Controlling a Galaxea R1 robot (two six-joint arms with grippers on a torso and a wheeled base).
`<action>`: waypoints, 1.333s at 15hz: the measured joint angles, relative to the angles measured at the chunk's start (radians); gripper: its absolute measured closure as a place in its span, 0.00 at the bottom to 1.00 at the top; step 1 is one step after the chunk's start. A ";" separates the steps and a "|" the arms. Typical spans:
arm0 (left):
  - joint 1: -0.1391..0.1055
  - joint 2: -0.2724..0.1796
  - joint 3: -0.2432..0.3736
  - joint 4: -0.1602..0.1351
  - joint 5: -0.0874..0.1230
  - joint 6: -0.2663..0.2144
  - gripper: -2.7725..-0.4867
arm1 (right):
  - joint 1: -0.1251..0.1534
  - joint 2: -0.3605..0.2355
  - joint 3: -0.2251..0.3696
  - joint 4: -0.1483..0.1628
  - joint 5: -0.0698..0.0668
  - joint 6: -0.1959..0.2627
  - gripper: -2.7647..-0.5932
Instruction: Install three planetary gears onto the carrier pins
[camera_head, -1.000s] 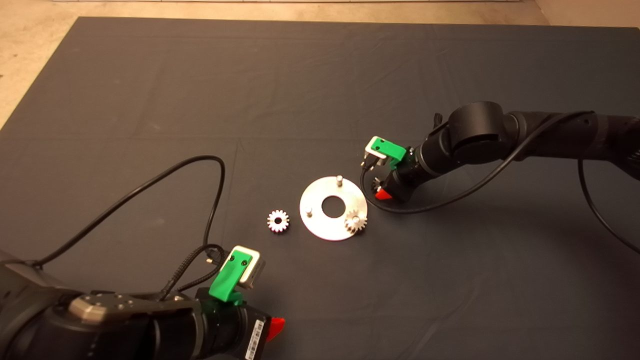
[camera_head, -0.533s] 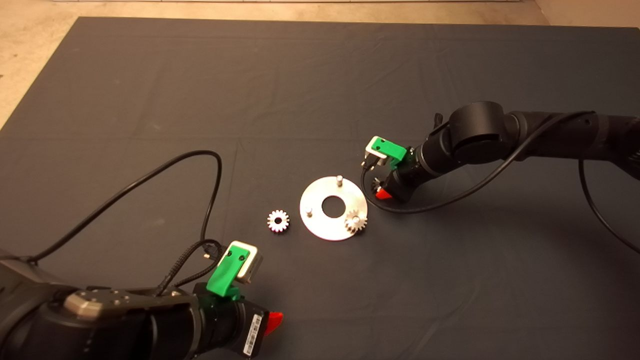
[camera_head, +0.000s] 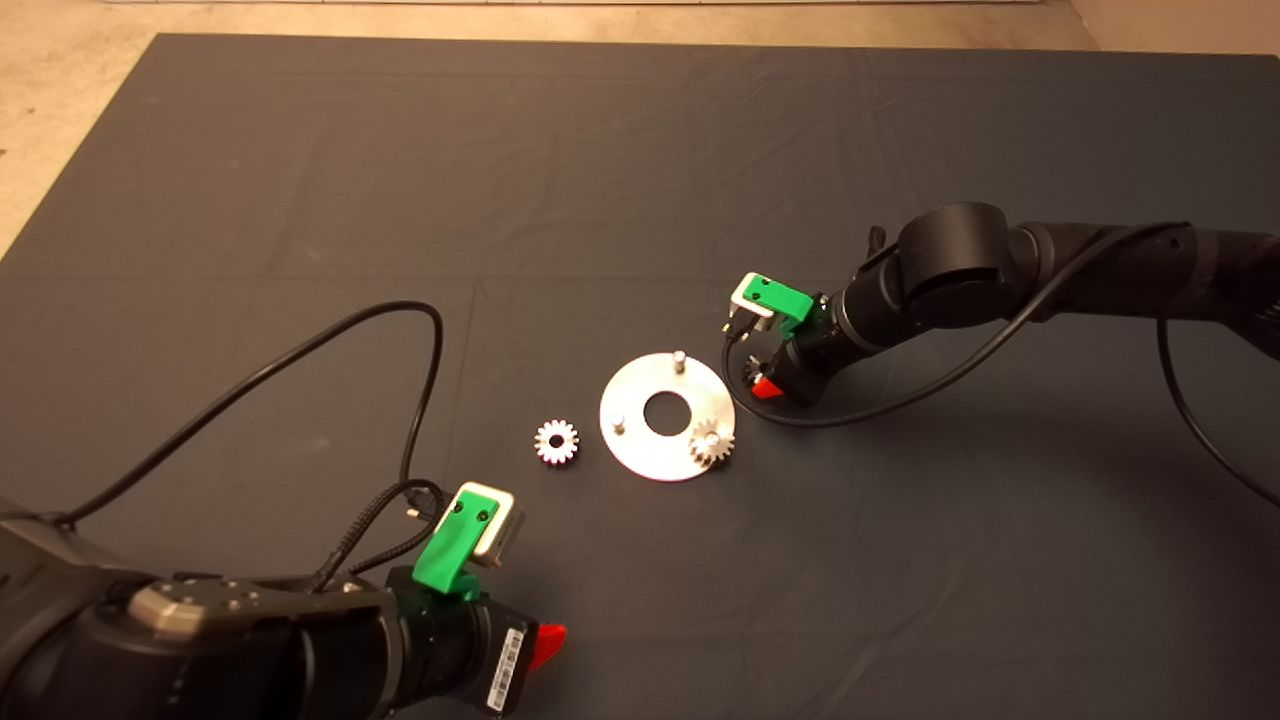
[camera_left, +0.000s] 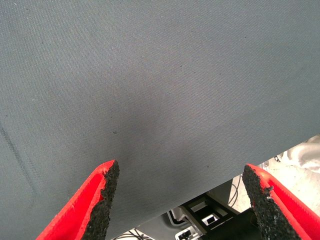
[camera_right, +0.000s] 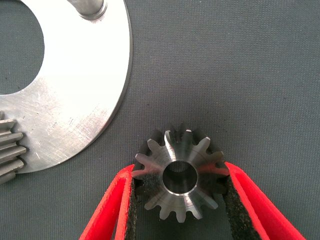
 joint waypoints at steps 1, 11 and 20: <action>0.000 0.000 0.000 0.000 0.000 0.000 0.45 | 0.004 0.000 0.000 0.000 -0.002 0.000 0.80; -0.004 0.003 0.000 -0.004 0.000 0.000 0.45 | 0.132 0.055 -0.032 0.103 -0.066 -0.010 0.80; -0.028 0.011 0.000 -0.029 0.000 -0.021 0.45 | 0.156 0.101 -0.041 0.147 -0.100 -0.026 0.80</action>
